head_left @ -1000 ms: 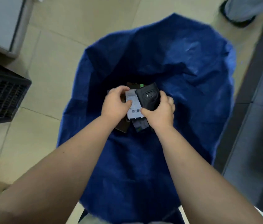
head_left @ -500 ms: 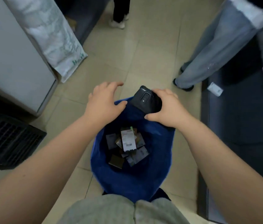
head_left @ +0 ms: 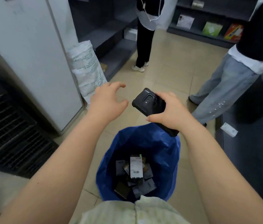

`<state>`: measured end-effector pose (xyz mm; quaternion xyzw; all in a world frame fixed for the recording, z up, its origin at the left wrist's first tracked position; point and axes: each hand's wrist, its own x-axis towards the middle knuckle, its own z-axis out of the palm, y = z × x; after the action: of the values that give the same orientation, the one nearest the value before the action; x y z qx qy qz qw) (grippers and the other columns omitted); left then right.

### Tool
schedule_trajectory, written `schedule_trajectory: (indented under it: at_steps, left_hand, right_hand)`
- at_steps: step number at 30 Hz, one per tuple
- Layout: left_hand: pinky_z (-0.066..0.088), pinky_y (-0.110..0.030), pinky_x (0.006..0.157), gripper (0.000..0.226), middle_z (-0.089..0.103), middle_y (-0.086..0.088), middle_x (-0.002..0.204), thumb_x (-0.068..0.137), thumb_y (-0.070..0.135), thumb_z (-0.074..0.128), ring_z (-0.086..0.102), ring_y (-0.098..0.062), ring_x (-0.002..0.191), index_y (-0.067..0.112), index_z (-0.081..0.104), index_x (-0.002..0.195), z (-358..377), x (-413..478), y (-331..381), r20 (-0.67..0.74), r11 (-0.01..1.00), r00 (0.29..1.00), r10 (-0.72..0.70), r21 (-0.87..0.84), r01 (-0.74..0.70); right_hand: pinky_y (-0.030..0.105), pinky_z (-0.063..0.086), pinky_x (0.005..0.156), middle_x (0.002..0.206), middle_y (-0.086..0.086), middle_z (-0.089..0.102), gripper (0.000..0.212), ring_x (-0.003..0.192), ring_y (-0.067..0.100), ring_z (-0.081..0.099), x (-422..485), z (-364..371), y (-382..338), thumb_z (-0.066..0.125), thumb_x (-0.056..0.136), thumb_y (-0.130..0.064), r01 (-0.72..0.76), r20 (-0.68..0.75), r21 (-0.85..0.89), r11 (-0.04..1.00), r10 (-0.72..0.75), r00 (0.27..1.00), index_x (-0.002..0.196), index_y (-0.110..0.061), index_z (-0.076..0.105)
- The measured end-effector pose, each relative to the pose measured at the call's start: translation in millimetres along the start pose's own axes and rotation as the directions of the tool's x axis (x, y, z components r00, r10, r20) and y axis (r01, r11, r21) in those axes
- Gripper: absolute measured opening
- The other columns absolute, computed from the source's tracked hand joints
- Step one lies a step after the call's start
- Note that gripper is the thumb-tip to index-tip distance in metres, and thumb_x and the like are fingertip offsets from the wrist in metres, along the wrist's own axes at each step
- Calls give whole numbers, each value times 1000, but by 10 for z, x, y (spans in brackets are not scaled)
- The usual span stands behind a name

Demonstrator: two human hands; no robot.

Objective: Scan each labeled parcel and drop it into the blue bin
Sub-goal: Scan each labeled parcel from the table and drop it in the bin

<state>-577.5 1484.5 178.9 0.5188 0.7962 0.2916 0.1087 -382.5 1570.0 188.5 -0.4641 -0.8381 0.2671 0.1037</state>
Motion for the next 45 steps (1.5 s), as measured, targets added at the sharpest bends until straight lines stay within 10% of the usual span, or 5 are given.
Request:
schedule_trajectory:
  at_steps: [14,27,45]
  left_hand:
    - [42,-45,98,50,58,0,130,84,38,70,48,-29,124,32,57,132,151,-1455,96,-358,795,769,-529,109,597]
    - [39,-44,103,53,53,2,135,84,42,68,44,-28,127,37,53,134,393,-3610,477,-524,277,207,-826,-58,959]
    - [31,-50,109,59,47,0,143,87,48,61,36,-29,135,41,43,143,726,-7133,1878,-536,-281,-467,-703,-393,875]
  right_hand:
    - [46,41,95,112,-2,42,69,113,26,42,-165,387,-105,77,67,-37,515,342,-149,844,-445,828,128,-28,47]
    - [45,35,101,131,0,40,80,121,26,36,-1514,1076,-565,74,73,-37,890,646,104,445,-710,280,143,-27,36]
    - [50,40,100,123,1,46,63,121,31,42,-5042,1546,-823,72,67,-32,883,638,469,-30,-680,-362,126,-31,47]
